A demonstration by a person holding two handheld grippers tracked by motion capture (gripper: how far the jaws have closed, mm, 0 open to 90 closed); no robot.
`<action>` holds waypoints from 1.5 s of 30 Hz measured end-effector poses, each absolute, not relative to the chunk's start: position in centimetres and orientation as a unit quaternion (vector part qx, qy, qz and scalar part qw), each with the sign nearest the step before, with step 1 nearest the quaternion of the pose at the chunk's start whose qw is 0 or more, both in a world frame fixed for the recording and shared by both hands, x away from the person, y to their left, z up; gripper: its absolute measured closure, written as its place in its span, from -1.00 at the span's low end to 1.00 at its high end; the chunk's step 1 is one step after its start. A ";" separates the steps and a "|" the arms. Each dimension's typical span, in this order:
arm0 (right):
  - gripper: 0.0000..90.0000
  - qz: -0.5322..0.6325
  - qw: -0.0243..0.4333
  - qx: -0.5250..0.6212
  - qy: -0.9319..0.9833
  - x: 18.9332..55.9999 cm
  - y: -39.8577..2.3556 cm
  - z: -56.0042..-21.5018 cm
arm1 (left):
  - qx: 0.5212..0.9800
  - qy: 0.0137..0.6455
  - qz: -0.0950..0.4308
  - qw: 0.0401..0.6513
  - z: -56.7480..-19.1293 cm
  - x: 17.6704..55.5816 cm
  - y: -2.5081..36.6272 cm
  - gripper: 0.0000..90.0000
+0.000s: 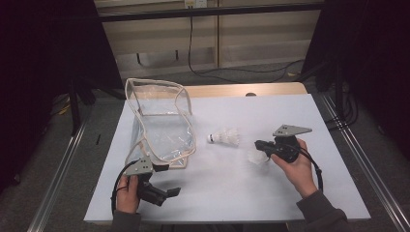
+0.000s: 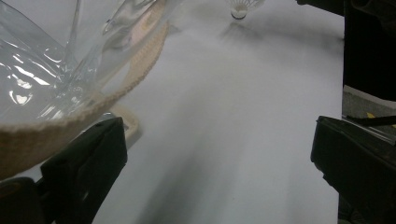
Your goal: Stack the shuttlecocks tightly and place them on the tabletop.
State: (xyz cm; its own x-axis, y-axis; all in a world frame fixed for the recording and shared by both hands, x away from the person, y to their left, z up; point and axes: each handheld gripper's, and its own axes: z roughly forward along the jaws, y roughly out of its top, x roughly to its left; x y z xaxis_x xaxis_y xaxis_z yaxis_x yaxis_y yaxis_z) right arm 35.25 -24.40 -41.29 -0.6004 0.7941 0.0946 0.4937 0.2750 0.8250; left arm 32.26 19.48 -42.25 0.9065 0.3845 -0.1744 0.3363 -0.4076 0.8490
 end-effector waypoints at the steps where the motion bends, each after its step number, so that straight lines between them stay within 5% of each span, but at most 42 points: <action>1: 0.91 0.438 0.170 0.411 0.781 35.3 -24.3 -41.4 | 0.838 0.215 0.023 0.501 -42.3 32.3 19.5 -0.92; 45: 0.62 0.404 0.229 0.444 0.766 34.4 -30.2 -40.6 | 0.838 0.215 0.022 0.500 -42.2 32.2 19.3 -0.92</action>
